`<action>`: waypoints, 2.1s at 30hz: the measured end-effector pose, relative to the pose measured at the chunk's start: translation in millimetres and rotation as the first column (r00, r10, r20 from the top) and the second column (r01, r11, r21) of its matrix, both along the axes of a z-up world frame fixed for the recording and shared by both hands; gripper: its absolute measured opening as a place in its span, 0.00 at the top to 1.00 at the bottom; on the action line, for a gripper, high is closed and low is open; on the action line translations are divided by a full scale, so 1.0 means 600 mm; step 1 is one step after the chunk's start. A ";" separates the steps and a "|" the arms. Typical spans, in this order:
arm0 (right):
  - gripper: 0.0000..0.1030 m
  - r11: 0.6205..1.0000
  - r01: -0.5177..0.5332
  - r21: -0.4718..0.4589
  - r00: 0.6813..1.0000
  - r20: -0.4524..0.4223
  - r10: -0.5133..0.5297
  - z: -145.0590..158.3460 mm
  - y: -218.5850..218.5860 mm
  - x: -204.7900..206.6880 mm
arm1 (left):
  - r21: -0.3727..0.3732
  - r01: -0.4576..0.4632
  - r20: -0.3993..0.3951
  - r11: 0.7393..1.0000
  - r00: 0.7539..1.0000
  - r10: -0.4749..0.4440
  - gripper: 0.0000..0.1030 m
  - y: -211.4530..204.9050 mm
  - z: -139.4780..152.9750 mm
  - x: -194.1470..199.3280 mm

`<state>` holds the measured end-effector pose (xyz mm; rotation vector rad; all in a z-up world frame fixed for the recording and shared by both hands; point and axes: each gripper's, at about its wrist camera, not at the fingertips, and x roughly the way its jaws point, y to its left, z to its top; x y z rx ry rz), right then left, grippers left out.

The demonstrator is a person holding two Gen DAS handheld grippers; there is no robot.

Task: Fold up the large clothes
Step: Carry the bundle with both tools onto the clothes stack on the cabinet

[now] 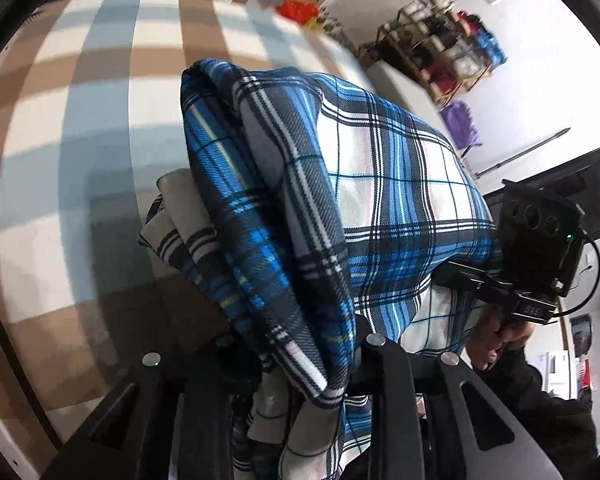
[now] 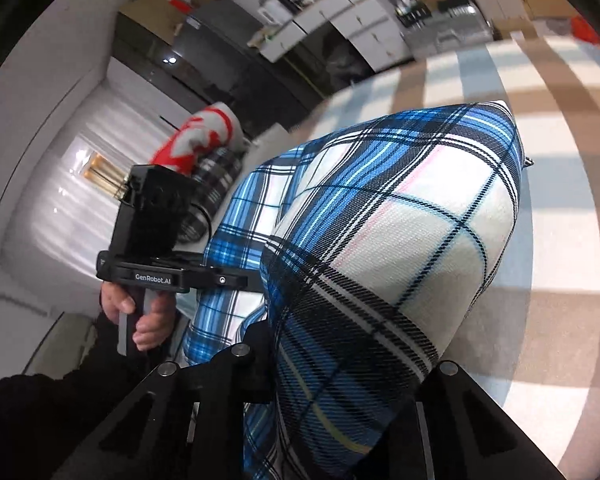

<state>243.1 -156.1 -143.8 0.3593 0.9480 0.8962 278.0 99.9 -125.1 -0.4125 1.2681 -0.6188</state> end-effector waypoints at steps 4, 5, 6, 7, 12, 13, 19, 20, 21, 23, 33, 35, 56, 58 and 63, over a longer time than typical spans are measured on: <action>0.80 1.000 -0.010 0.024 1.000 0.025 0.009 0.065 0.024 0.010 | 0.042 -0.014 0.055 0.999 0.998 0.012 0.80 0.023 0.073 0.001; 0.80 1.000 -0.015 0.026 0.999 0.030 0.014 0.081 0.034 0.013 | 0.050 -0.031 0.055 0.998 0.998 0.028 0.80 0.036 0.095 0.004; 0.80 0.999 -0.023 0.026 0.999 0.045 0.022 0.104 0.048 0.017 | 0.065 -0.042 0.056 0.997 0.998 0.038 0.80 0.050 0.118 0.005; 0.80 0.999 -0.033 0.024 0.998 0.060 0.032 0.127 0.064 0.021 | 0.083 -0.052 0.073 0.995 0.996 0.046 0.80 0.063 0.146 0.008; 0.80 0.994 -0.070 0.087 0.993 0.102 0.061 0.237 0.152 0.054 | 0.092 -0.126 0.109 0.988 0.987 0.115 0.80 0.161 0.261 0.022; 0.80 0.992 -0.078 0.096 0.991 0.112 0.067 0.259 0.173 0.063 | 0.072 -0.162 0.100 0.984 0.983 0.155 0.80 0.193 0.277 0.028; 0.80 0.981 -0.157 0.113 0.982 0.128 0.142 0.373 0.354 0.126 | 0.115 -0.311 0.129 0.943 0.947 0.296 0.80 0.347 0.361 0.037; 0.80 0.977 -0.175 0.121 0.979 0.127 0.160 0.390 0.390 0.138 | 0.133 -0.337 0.142 0.932 0.937 0.319 0.80 0.382 0.377 0.037; 0.80 0.972 -0.193 0.130 0.976 0.123 0.178 0.401 0.420 0.149 | 0.145 -0.359 0.155 0.922 0.929 0.337 0.80 0.407 0.385 0.034; 0.80 0.961 -0.230 0.155 0.972 0.092 0.218 0.417 0.493 0.176 | 0.180 -0.417 0.152 0.891 0.907 0.394 0.80 0.465 0.396 0.031; 0.79 0.937 -0.311 0.160 0.921 -0.193 0.339 0.286 0.799 0.279 | 0.205 -0.545 0.009 0.813 0.832 0.555 0.79 0.663 0.208 0.055; 0.74 0.950 -0.290 0.120 0.909 -0.276 0.312 0.230 0.816 0.289 | 0.153 -0.558 -0.066 0.816 0.818 0.572 0.63 0.710 0.145 0.056; 0.23 0.941 -0.256 -0.223 0.945 0.148 0.292 0.267 0.739 0.187 | 0.187 -0.801 0.121 0.569 0.593 0.796 0.22 0.750 0.149 -0.048; 0.23 0.947 -0.234 -0.218 0.940 0.199 0.278 0.274 0.715 0.169 | 0.188 -0.855 0.205 0.483 0.515 0.832 0.22 0.734 0.170 -0.085; 0.12 0.964 -0.199 -0.177 0.881 0.398 0.255 0.300 0.618 0.067 | 0.166 -0.895 0.426 0.414 0.444 0.788 0.22 0.637 0.226 -0.169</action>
